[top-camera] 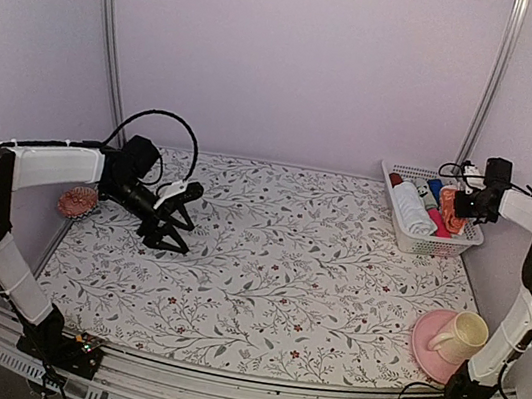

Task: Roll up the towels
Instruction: Place the towel in the storage box.

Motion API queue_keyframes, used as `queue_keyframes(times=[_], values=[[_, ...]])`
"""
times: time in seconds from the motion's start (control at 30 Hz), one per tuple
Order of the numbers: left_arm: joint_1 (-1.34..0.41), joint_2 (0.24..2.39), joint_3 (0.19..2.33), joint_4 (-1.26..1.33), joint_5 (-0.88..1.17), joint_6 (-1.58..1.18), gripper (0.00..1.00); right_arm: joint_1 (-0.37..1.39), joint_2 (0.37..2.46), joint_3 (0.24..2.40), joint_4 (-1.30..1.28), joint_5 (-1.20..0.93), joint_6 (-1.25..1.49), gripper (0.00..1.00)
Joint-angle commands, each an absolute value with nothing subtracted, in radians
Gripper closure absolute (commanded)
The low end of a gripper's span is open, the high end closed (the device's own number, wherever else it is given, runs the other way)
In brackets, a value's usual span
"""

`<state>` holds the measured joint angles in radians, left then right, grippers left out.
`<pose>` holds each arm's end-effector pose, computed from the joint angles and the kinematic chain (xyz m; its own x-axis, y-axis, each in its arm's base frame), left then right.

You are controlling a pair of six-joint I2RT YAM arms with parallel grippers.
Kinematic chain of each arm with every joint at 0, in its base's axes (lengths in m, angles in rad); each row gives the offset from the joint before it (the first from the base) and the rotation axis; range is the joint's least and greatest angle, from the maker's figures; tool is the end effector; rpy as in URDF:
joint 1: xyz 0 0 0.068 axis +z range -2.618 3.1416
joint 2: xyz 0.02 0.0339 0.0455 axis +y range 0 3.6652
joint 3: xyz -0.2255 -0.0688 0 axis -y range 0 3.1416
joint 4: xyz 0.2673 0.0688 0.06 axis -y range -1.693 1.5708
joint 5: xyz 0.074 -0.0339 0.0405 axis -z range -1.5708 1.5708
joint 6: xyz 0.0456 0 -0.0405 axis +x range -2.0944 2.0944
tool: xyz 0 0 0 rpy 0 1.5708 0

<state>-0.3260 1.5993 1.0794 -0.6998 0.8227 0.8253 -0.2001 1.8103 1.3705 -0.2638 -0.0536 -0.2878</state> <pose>0.2965 -0.1355 0.1596 -0.2679 0.6182 -0.7390 0.9634 0.1614 -0.2142 0.4239 -0.0835 0.1957 -0.6530 -0.1568 -0.7410 -0.0280 0.9827 -0.1832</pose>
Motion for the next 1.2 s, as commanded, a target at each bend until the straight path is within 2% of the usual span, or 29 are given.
queue_keyframes(times=[0.0, 0.6, 0.8, 1.07, 1.17], values=[[-0.312, 1.611, 1.068, -0.69, 0.839, 0.821, 0.2, -0.182, 1.834, 1.422, -0.247, -0.169, -0.324, 0.98], [-0.31, 1.623, 1.071, -0.69, 0.839, 0.816, 0.2, -0.188, 2.002, 1.529, -0.448, -0.52, -0.29, 0.98], [-0.305, 1.627, 1.07, -0.69, 0.844, 0.818, 0.2, -0.254, 2.068, 1.602, -0.56, -0.822, -0.222, 0.97], [-0.302, 1.646, 1.076, -0.693, 0.851, 0.821, 0.19, -0.272, 2.083, 1.596, -0.638, -0.812, -0.253, 0.97], [-0.301, 1.653, 1.078, -0.693, 0.852, 0.82, 0.19, -0.276, 2.096, 1.599, -0.655, -0.735, -0.256, 0.94]])
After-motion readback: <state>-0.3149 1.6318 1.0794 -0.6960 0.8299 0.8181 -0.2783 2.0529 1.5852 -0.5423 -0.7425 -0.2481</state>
